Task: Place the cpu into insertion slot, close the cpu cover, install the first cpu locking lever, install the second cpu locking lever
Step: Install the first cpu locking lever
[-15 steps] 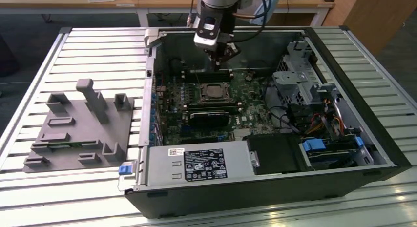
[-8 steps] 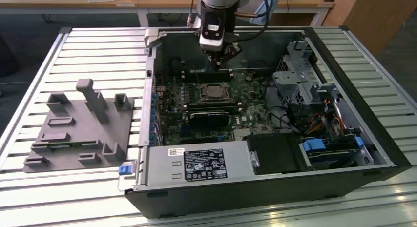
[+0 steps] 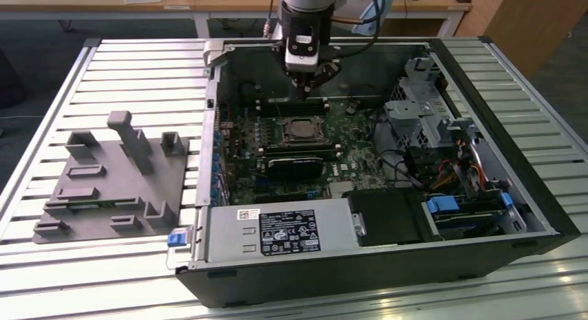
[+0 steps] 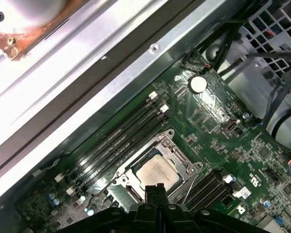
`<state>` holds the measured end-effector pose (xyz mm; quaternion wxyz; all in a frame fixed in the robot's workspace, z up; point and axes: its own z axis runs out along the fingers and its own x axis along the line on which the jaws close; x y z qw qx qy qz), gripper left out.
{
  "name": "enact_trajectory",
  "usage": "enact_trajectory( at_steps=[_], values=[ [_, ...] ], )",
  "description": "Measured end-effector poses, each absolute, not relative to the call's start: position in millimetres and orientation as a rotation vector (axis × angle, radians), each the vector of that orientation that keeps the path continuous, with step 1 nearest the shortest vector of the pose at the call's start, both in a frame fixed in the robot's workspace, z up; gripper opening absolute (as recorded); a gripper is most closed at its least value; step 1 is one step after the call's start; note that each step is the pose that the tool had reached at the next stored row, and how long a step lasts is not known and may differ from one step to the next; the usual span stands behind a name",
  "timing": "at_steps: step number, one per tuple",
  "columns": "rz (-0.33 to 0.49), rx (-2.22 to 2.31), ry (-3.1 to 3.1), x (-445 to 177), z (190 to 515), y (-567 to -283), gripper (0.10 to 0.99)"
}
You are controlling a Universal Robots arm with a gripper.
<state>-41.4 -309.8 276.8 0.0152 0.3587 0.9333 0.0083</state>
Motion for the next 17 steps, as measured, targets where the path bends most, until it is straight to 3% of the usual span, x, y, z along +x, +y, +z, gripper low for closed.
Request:
enact_trajectory(
  at_steps=[17],
  values=[
    [0.031,0.673,3.043,-41.6,275.0,-309.8,0.106]
  ],
)
